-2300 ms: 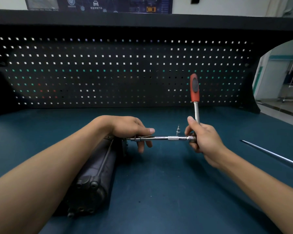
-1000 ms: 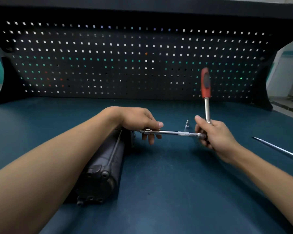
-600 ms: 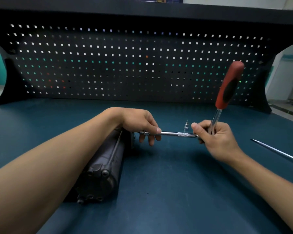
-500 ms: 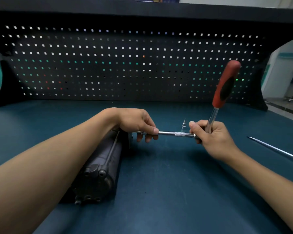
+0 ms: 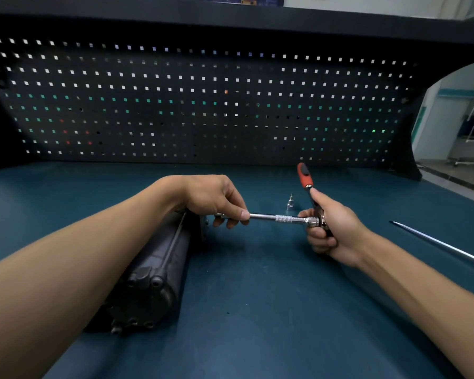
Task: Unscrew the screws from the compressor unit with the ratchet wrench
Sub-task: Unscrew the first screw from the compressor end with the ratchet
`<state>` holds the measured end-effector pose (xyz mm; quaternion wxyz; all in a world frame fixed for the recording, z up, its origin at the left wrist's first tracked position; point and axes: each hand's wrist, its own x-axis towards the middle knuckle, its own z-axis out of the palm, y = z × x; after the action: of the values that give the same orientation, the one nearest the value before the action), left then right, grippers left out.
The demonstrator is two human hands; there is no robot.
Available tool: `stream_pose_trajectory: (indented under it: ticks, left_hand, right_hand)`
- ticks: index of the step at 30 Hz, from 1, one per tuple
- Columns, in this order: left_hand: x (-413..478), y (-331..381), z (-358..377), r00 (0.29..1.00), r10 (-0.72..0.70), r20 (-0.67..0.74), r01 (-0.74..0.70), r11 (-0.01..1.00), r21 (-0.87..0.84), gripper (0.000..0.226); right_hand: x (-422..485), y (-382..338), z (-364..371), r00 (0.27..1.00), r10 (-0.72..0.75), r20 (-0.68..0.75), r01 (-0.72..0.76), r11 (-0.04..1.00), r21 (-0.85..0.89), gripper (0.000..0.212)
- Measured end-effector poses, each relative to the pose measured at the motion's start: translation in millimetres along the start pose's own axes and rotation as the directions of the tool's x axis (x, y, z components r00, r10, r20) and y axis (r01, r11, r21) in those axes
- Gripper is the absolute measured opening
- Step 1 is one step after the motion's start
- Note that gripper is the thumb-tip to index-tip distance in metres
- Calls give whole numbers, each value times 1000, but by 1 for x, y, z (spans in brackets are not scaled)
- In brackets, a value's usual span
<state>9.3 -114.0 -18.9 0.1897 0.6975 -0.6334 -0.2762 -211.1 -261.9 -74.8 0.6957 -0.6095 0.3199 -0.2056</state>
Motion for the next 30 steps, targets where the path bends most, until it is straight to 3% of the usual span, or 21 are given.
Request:
stream_pose_trajectory:
  ticks: [9,21,30]
  left_hand:
    - [0,1,-1,1000,-3,-3,4,1000,21,16]
    - [-1,10,4,992,-101,82,90,989,120,37]
    - [-1,7,3,999,-24,-39,30,985,172,30]
  right_hand:
    - [1,0,0,999,28,34,-29,999,35,54]
    - [6,4,-3,1000,-4,29,3,1000,13,51]
    - [14,3,-1,998,-50,28,49,997,53,52]
